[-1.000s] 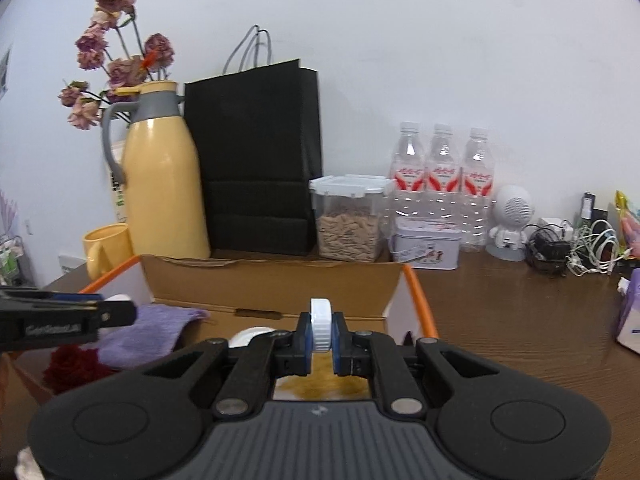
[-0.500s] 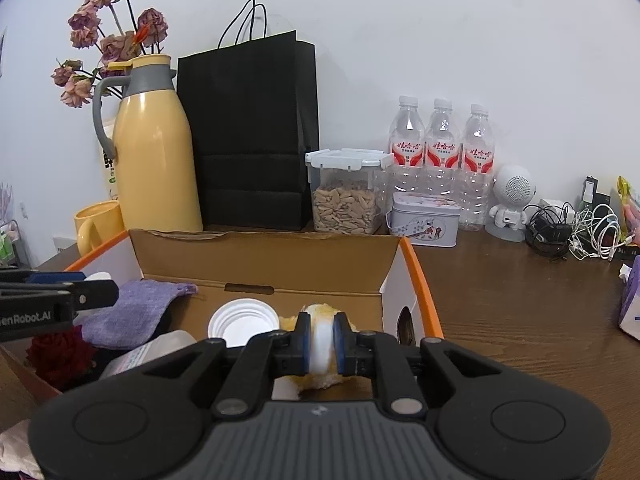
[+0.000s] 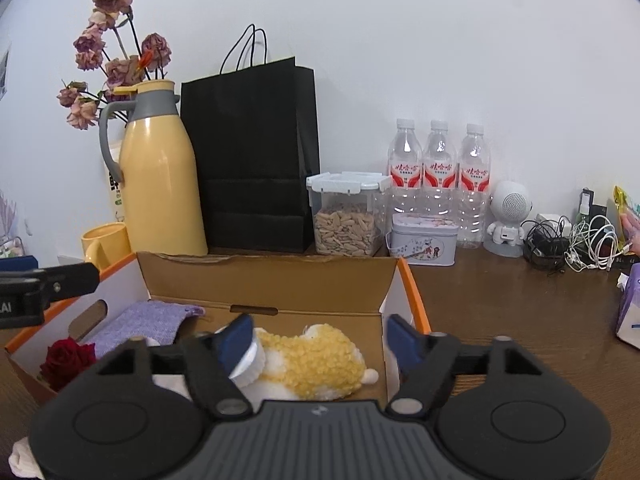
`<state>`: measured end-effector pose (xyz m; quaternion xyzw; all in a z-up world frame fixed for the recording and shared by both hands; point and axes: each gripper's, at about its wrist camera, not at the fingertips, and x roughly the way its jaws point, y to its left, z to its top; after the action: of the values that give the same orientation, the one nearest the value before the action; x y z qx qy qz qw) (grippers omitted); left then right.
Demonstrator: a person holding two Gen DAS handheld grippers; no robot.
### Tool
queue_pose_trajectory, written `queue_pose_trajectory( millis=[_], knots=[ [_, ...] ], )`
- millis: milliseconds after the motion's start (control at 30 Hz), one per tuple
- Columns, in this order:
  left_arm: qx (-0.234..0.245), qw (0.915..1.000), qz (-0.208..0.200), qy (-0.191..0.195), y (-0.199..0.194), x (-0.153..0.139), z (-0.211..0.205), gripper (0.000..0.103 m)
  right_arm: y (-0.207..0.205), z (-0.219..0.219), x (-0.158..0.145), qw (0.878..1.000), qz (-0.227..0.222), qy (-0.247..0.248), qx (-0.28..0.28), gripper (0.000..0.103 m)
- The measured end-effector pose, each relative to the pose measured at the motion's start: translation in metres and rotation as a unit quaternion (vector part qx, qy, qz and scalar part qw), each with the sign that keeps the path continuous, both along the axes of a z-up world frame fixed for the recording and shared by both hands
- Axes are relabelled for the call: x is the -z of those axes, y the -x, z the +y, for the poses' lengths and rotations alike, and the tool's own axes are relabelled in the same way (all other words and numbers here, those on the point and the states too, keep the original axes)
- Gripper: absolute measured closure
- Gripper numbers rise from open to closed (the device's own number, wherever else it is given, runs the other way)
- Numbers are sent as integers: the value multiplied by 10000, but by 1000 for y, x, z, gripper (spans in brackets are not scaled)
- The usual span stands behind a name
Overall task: Organize objects
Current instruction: 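Lower the white disc and small cap into the box and open both tools, then move both open tools back toward the loose items beside the box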
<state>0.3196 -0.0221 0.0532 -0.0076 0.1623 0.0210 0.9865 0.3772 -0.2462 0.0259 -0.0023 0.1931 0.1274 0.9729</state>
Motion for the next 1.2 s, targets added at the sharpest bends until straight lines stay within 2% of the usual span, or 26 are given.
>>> queue_pose_trajectory(
  millis=[267, 467, 767, 1200],
  knots=[
    [-9, 10000, -39, 42, 5, -3, 2, 0, 6, -4, -6, 9998, -133, -93, 76, 7],
    [-22, 9999, -115, 68, 17, -10, 4, 0, 19, -6, -14, 9994, -288, -147, 158, 1],
    [-58, 9999, -84, 112, 50, -16, 14, 0, 61, 0, -22, 9994, -343, 28, 103, 0],
    [-159, 9997, 163, -24, 101, -13, 34, 0, 119, -7, -4, 9997, 118, 227, 5, 0]
  ],
)
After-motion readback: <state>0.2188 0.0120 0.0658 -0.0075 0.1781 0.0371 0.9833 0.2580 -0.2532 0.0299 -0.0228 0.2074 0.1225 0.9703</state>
